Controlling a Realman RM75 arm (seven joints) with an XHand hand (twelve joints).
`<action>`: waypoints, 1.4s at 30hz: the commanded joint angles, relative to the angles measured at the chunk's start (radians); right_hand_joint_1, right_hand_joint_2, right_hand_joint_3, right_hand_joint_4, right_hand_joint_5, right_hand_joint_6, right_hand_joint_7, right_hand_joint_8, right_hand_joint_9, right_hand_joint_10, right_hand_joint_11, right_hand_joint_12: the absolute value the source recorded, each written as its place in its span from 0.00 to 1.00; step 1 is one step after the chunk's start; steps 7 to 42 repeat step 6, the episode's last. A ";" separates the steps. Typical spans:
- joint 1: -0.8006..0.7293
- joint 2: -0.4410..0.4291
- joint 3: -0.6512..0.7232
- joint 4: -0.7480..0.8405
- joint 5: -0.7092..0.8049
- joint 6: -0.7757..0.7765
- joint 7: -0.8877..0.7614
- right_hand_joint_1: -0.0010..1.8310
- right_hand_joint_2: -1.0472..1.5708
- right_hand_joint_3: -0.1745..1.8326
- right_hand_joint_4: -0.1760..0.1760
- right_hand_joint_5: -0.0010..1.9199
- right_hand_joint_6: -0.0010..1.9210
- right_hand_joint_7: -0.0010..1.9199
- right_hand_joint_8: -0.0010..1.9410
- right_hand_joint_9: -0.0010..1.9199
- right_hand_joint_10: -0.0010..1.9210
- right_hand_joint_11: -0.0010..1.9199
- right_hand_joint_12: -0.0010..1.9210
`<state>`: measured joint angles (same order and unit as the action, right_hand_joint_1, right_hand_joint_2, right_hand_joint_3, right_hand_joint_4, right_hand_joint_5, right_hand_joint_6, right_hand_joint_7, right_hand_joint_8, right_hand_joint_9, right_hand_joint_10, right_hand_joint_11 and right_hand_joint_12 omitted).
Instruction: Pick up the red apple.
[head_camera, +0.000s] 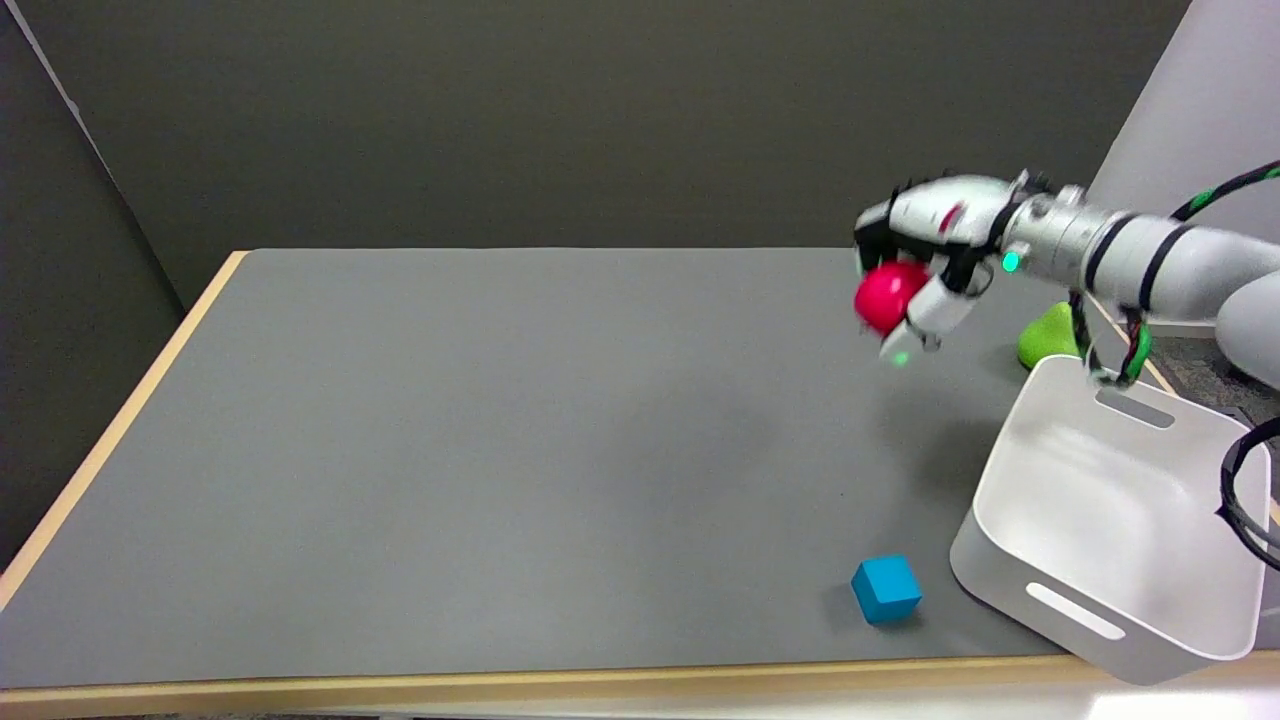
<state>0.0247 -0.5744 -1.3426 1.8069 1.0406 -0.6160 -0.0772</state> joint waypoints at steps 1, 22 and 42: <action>-0.029 -0.006 0.220 0.007 -0.038 0.267 -0.224 0.70 0.85 0.29 0.00 0.27 0.87 0.27 0.85 0.32 1.00 0.26 0.82; -0.185 -0.039 0.353 0.006 -0.131 0.305 -0.247 0.62 0.83 0.30 0.00 0.31 0.85 0.32 0.87 0.44 1.00 0.29 0.83; -0.185 -0.039 0.353 0.006 -0.131 0.305 -0.247 0.62 0.83 0.30 0.00 0.31 0.85 0.32 0.87 0.44 1.00 0.29 0.83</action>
